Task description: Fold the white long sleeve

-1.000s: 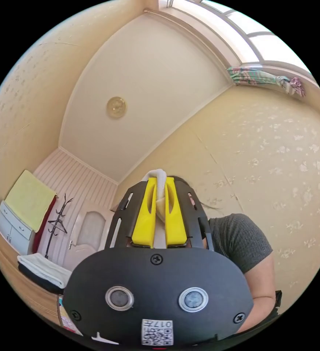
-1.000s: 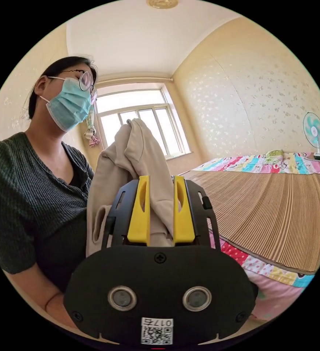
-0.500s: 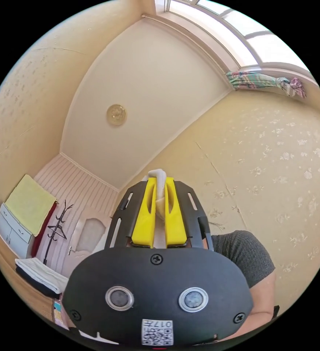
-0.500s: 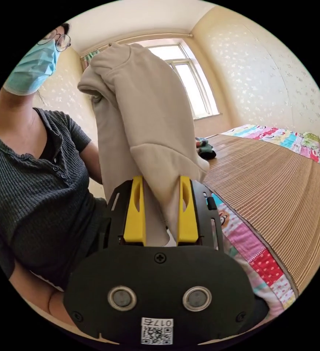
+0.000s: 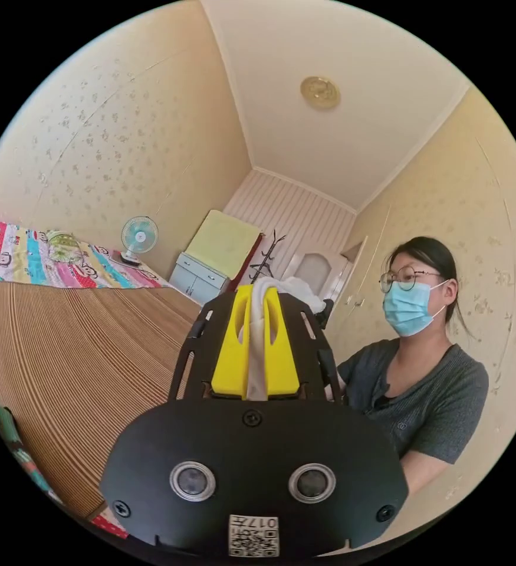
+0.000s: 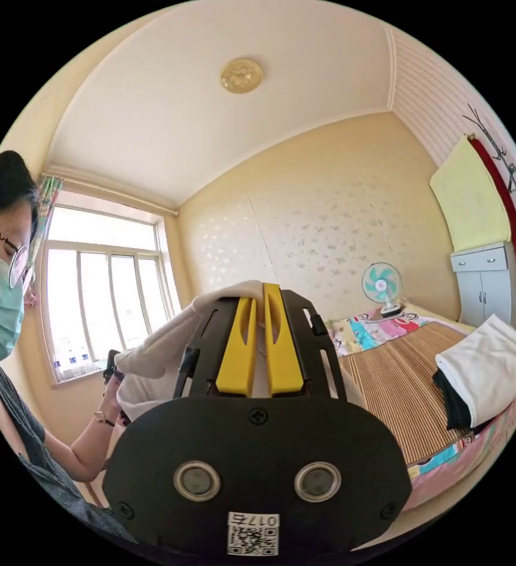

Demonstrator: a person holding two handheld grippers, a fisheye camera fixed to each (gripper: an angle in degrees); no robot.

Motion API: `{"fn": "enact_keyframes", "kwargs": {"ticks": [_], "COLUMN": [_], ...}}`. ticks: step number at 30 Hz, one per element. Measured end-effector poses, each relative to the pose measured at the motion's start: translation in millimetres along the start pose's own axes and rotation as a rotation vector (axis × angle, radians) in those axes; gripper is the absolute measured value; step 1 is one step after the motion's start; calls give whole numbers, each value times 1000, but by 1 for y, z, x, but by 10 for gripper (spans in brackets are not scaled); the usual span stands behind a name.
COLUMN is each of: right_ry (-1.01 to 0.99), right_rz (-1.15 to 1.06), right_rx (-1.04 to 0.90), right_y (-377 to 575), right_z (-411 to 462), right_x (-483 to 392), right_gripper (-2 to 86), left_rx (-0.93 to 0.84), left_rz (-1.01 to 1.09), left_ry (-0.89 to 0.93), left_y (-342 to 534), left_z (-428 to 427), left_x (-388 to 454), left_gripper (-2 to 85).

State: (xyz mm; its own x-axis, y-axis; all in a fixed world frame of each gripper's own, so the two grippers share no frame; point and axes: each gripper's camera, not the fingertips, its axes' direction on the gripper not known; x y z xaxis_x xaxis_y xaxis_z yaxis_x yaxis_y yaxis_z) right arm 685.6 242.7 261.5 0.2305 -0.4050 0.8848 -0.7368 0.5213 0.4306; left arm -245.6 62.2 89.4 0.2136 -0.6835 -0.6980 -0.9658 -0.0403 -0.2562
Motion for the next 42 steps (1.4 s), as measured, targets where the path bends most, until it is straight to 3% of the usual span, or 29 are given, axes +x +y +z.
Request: {"fn": "enact_keyframes", "kwargs": {"ticks": [3,7,9,13,17,19,21,22,24,25,29,37,38,39,42], "right_ry": [-52,27,43,102,231,236,272,287,257,228,132,103,120,125,109], "right_rz": [-66,-154,-179,-186,-251,-216,-127,-28,99,108,71,52,25,-37,-61], "right_rx": [175,339,353,275,43,-273,-498,-638,-868,-941,-1096,-1502,-1508,-1397,-1298], "right_y": [-6,-4,-7,-23,-49,-65,-54,-33,12,42,134,350,360,361,362], "right_z": [-22,-50,-56,-35,58,168,261,316,373,388,397,414,411,393,357], "right_x": [-36,-76,-83,-76,-44,11,69,112,161,175,183,177,175,168,171], "right_gripper": [42,42,42,42,42,45,54,67,72,68,67,47,44,39,32], "left_rx": [164,434,590,649,352,123,-138,-190,-337,-335,-272,-732,-834,-925,-829], "left_rz": [10,134,265,400,457,344,149,100,-284,-352,-382,-445,-430,-404,-347], "left_ry": [-199,-461,-701,-937,-966,-908,-841,-818,-747,-730,-729,-553,-588,-663,-739], "left_y": [-2,6,13,-10,-111,-172,-226,-229,-204,-192,-106,68,92,113,120], "left_z": [-1,7,27,59,93,113,145,152,149,143,137,252,264,270,232], "left_x": [39,120,173,204,130,44,-103,-142,-277,-295,-321,-355,-356,-355,-323], "left_gripper": [12,18,26,37,38,40,53,60,66,71,81,85,79,70,38]}}
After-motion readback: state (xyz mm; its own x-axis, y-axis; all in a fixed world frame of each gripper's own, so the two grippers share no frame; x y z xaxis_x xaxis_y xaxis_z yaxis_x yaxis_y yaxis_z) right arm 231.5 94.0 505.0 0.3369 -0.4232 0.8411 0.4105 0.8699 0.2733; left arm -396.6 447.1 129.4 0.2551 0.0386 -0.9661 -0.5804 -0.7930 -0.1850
